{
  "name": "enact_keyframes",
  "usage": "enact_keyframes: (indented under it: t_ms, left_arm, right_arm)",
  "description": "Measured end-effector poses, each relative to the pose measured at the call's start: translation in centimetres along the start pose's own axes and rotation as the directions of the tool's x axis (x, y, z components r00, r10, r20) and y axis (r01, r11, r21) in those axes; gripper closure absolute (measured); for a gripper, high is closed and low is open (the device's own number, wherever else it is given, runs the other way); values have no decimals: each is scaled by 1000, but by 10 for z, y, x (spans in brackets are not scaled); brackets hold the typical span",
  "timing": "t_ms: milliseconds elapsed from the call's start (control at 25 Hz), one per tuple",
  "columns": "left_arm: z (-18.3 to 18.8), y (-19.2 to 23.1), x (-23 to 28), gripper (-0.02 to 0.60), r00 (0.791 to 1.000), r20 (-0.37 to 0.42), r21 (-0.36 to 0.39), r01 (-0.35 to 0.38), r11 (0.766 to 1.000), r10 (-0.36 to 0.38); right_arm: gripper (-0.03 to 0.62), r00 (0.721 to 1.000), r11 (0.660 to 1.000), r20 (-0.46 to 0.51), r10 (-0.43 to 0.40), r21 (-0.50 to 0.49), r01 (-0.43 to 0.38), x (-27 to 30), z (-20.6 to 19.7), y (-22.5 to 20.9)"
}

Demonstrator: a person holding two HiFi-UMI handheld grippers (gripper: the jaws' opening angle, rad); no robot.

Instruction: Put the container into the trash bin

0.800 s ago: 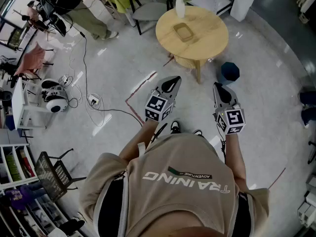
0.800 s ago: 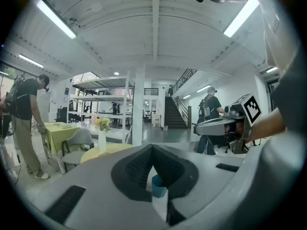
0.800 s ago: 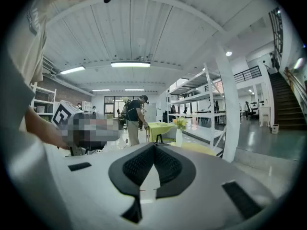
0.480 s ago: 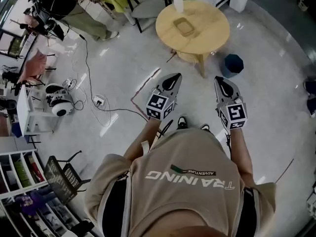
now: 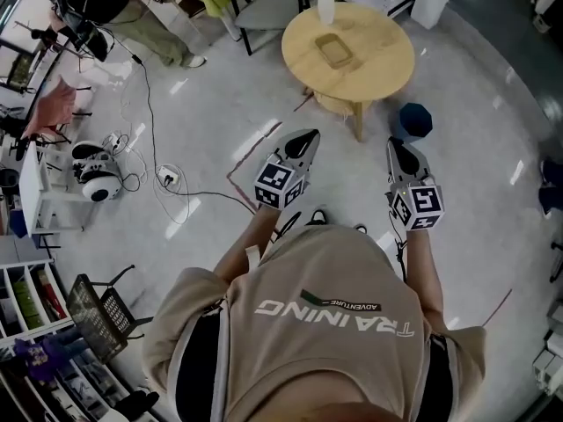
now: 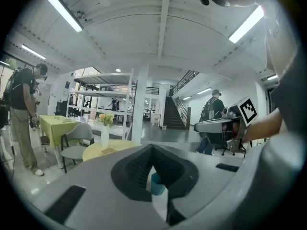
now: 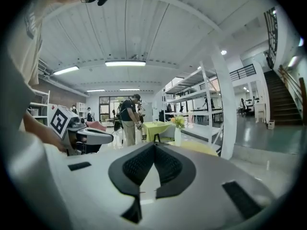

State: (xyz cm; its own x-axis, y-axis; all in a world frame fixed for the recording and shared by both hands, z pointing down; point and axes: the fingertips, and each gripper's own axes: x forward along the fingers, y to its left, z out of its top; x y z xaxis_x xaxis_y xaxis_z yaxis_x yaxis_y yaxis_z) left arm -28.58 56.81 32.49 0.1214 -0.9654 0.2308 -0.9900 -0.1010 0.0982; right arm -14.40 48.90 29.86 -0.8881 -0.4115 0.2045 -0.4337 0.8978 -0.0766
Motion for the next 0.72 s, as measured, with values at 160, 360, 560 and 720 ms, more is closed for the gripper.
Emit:
enact_keyframes:
  t_ms: [160, 360, 560, 720]
  left_arm:
    - [6, 15, 4, 575, 999, 12, 16, 40, 999, -40]
    - [-14, 26, 10, 575, 994, -27, 15, 103, 995, -103]
    - [-30, 30, 21, 575, 990, -54, 16, 133, 991, -132]
    - [-32, 34, 45, 575, 988, -70, 4, 139, 990, -139]
  right_arm:
    - [592, 1000, 1000, -7, -16, -14, 16, 17, 1, 8]
    - [591, 998, 998, -43, -54, 13, 55, 29, -20, 19]
    - [591, 994, 999, -100, -31, 31, 34, 37, -40, 22]
    - [591, 993, 999, -116, -25, 17, 27, 51, -43, 11]
